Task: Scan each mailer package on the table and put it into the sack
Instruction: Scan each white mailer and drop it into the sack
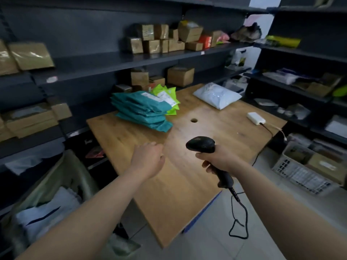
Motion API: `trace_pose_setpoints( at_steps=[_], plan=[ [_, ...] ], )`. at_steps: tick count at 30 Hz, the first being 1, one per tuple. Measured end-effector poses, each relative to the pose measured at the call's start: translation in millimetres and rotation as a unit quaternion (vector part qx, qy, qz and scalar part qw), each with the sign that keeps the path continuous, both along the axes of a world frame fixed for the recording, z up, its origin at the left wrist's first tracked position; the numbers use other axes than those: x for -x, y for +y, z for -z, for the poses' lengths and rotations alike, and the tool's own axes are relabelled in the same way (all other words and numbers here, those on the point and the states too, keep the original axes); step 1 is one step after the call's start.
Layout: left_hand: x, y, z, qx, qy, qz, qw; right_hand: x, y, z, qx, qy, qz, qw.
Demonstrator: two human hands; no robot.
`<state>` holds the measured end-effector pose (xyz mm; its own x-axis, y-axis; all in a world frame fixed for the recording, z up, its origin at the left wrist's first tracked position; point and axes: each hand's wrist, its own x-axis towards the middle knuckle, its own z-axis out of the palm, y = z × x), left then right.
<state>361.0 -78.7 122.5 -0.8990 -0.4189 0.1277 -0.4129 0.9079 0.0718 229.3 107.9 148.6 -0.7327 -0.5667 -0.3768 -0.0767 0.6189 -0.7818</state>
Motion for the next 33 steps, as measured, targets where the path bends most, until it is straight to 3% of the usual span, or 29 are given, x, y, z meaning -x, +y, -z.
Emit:
trace_pose_setpoints(
  at_steps=[14, 23, 33],
  plan=[
    [247, 120, -15, 0.009, 0.012, -0.013, 1.000, 250, 117, -39, -0.002, 0.043, 0.027, 0.999],
    [381, 103, -12, 0.004, 0.025, -0.018, 1.000, 382, 108, -51, 0.032, 0.048, 0.050, 0.997],
    [546, 31, -19, -0.012, 0.018, -0.018, 1.000, 545, 31, -50, 0.053, 0.034, 0.057, 0.996]
  ],
)
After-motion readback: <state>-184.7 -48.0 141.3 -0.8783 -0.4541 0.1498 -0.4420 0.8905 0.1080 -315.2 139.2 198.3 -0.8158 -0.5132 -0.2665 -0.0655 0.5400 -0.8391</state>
